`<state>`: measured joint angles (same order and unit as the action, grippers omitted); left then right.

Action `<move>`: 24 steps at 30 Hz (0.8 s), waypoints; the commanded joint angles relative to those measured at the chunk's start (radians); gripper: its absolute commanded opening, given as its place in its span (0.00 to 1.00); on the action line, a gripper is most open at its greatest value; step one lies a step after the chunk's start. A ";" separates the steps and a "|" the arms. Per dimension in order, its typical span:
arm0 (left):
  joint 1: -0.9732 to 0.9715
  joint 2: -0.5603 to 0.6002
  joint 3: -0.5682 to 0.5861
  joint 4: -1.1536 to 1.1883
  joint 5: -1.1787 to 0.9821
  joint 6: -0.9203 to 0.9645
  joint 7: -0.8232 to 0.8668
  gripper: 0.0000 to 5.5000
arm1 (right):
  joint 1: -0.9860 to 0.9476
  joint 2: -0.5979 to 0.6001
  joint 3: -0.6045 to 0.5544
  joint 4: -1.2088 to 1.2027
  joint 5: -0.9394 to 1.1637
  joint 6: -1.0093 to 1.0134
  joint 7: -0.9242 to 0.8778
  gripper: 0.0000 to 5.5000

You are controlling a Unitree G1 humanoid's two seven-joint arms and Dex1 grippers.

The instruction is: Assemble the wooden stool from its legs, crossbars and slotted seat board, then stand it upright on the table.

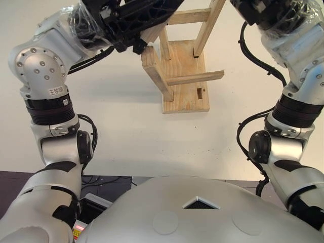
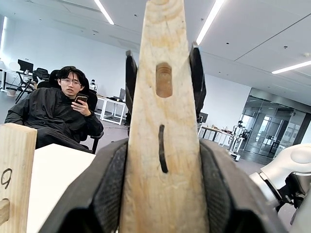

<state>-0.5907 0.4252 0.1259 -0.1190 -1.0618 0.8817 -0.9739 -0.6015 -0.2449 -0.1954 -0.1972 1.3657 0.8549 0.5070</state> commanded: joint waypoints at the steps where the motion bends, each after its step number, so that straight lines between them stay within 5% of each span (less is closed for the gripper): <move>1: -0.009 -0.004 -0.006 0.007 0.006 0.010 0.017 0.36 | -0.017 0.008 0.006 -0.004 0.013 0.000 0.002 0.39; 13: 0.053 0.065 0.113 0.112 -0.010 0.024 0.037 0.72 | 0.020 -0.057 -0.047 0.125 -0.155 -0.082 0.081 0.37; 19: 0.107 0.041 0.119 0.120 0.054 -0.038 0.079 0.87 | 0.097 -0.151 -0.046 0.334 -0.361 -0.181 0.261 0.37; 24: 0.116 0.022 0.111 0.117 0.071 -0.051 0.104 0.87 | 0.191 -0.219 0.027 0.411 -0.524 -0.243 0.447 0.37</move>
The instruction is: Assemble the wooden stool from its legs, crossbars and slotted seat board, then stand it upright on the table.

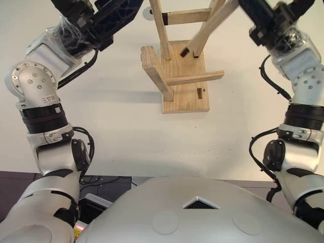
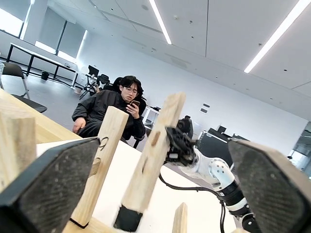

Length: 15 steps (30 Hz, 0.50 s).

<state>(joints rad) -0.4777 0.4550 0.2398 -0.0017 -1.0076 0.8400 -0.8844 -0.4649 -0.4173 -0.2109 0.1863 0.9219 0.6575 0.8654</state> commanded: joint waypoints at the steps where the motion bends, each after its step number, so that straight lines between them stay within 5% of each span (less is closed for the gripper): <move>1: 0.005 -0.009 -0.004 -0.001 0.015 -0.006 0.014 0.87 | 0.077 -0.059 0.054 0.033 -0.108 -0.063 0.120 0.37; 15: 0.006 -0.016 -0.002 -0.006 0.008 0.013 0.045 0.87 | 0.184 -0.155 0.042 -0.017 -0.204 -0.081 0.244 0.37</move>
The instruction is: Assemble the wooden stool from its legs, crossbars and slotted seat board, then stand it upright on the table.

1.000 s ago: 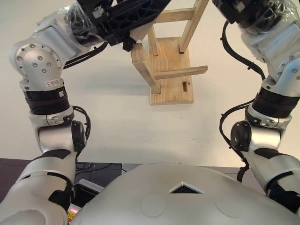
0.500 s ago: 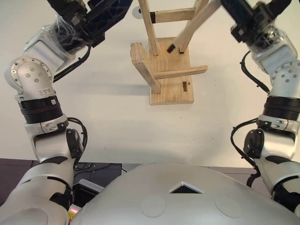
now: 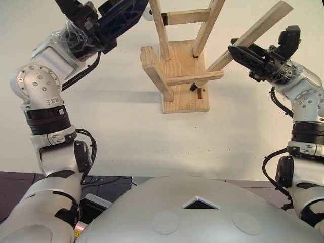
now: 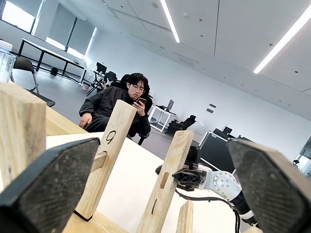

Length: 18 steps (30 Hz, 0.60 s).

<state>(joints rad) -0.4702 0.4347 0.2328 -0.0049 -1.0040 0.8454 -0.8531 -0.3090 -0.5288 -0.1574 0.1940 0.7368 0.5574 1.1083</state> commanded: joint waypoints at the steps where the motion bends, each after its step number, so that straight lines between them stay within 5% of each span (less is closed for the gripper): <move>1: -0.001 0.003 0.006 -0.002 0.004 0.007 0.017 0.87 | 0.030 -0.044 -0.012 -0.027 -0.021 0.020 0.003 0.37; 18: 0.009 -0.020 0.008 -0.008 0.011 -0.008 0.045 0.87 | 0.080 -0.098 -0.015 -0.103 -0.040 0.051 0.032 0.37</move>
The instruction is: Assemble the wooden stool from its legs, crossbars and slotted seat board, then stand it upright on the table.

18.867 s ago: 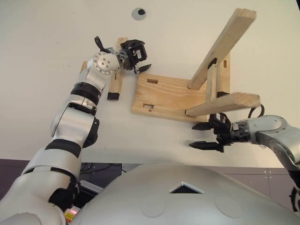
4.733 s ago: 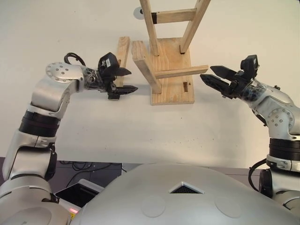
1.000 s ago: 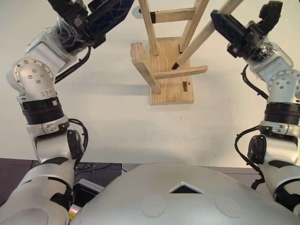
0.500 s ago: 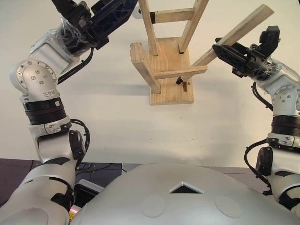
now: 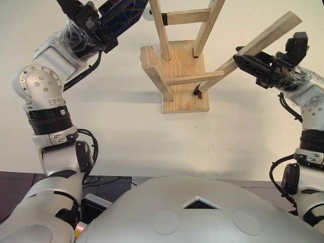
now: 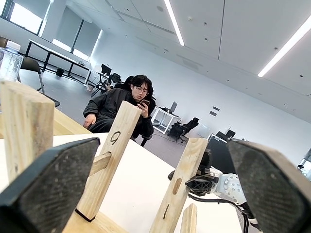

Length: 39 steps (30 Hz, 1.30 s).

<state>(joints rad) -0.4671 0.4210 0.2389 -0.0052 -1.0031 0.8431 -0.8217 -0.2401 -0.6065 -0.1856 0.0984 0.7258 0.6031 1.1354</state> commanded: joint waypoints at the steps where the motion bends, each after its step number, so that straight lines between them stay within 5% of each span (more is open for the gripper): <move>1: 0.005 -0.008 0.002 -0.008 0.010 -0.007 0.015 0.87 | 0.013 -0.022 0.015 -0.007 -0.032 0.003 0.007 0.37; 16: 0.016 -0.014 -0.014 -0.004 0.020 -0.007 0.019 0.87 | -0.061 -0.161 0.309 0.234 -0.358 -0.440 0.322 0.37; 39: 0.059 -0.041 -0.052 -0.030 0.034 -0.026 0.025 0.87 | -0.134 -0.103 0.411 0.005 -0.322 -0.397 0.278 0.37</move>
<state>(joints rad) -0.4275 0.3854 0.2006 -0.0316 -0.9897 0.8143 -0.8073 -0.4191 -0.7215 0.1601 0.1097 0.4744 0.2010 1.4115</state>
